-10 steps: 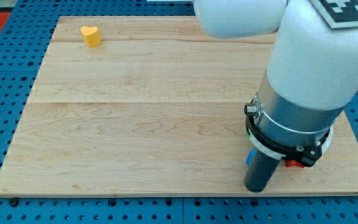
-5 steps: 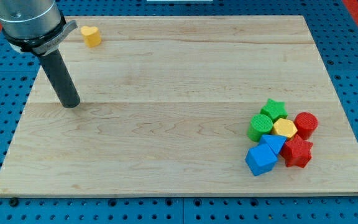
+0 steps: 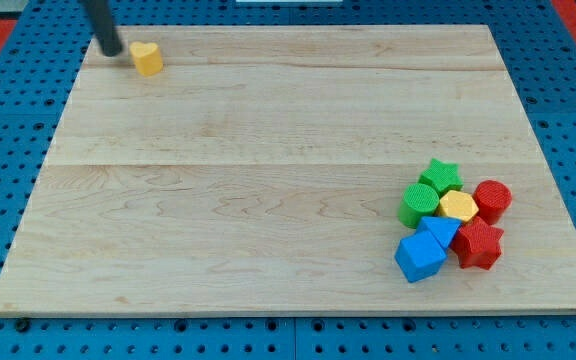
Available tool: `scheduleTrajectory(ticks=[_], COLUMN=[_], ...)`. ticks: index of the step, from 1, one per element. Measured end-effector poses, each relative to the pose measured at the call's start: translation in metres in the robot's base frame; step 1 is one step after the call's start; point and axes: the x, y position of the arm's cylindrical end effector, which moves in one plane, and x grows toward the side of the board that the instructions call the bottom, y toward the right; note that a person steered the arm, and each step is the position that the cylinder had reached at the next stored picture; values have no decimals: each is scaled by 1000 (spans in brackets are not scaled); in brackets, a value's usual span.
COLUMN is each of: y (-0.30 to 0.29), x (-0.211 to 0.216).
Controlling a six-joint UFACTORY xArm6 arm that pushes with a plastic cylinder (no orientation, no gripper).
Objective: Push yellow heart to the center
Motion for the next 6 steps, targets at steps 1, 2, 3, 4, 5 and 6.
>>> scheduleTrajectory(ticks=[1, 2, 3, 4, 5, 6], y=[115, 91, 105, 177, 207, 217], x=[39, 40, 38, 22, 94, 169])
